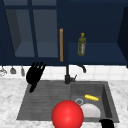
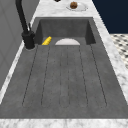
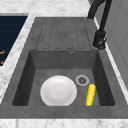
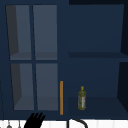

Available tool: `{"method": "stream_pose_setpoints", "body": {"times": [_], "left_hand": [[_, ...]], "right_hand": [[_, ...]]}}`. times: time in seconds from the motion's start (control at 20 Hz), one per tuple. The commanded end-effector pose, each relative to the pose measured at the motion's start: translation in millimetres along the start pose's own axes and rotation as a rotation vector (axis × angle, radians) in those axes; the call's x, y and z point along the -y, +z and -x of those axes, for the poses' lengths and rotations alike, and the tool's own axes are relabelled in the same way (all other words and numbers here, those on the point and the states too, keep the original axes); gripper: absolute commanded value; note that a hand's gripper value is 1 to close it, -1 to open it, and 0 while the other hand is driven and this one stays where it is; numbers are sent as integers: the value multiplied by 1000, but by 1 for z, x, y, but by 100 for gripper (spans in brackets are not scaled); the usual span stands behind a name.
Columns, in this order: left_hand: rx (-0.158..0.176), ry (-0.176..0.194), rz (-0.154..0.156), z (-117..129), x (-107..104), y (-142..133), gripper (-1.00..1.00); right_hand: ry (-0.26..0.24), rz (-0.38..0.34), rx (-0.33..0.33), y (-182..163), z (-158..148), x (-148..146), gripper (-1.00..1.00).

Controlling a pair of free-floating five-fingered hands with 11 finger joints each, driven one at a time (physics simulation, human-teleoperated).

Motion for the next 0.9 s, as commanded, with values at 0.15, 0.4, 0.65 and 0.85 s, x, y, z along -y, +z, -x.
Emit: {"method": "stream_pose_setpoints", "body": {"times": [0.15,0.4,0.65,0.85], "left_hand": [[-67,23,-126,-12,-4,4,-100],[-67,48,-139,-28,-5,6,-100],[-71,44,-147,-40,-6,7,-100],[-82,22,-65,-27,-6,8,-100]], "right_hand": [[0,0,0,0,0,0,0],[0,0,0,0,0,0,0],[0,0,0,0,0,0,0],[0,0,0,0,0,0,0]]}}
